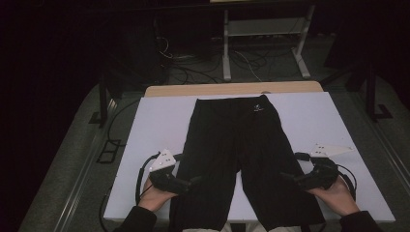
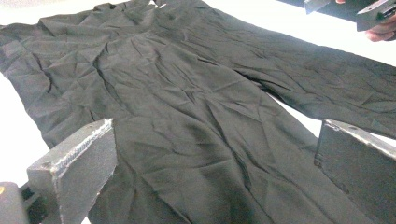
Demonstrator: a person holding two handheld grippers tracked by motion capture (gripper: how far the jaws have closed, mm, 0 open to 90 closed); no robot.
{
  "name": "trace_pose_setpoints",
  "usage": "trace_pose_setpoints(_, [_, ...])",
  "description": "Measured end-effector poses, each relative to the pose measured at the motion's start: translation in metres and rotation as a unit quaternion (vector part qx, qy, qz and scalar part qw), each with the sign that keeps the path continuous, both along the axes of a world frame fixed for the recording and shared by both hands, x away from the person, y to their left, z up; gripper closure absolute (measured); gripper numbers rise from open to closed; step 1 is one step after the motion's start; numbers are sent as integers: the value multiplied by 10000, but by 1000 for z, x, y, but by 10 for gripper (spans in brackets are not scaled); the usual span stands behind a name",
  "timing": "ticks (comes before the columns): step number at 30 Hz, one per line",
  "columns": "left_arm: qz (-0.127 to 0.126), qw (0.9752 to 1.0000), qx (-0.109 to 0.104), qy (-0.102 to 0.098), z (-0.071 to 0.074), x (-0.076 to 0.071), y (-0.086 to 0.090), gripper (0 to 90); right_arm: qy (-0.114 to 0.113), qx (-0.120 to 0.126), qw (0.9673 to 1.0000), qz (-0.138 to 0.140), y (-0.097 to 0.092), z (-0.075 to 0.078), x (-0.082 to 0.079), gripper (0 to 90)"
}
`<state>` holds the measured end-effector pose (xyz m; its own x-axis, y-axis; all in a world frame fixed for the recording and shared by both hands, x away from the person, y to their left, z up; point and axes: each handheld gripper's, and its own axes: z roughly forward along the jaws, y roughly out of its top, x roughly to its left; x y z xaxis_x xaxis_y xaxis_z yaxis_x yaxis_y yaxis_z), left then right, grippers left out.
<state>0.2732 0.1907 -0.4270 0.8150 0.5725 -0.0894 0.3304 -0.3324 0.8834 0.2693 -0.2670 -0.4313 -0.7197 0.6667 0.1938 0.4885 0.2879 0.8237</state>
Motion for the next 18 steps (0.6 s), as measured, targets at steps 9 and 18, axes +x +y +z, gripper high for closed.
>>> trace_pose_setpoints(9, [10,10000,12,-3,0,0,-1,0,-46,5,10000,-11,0,2,-1,0])
trace_pose_setpoints(18, [12,10000,7,-4,-1,0,0,0,-57,8,10000,-30,1,4,1,0])
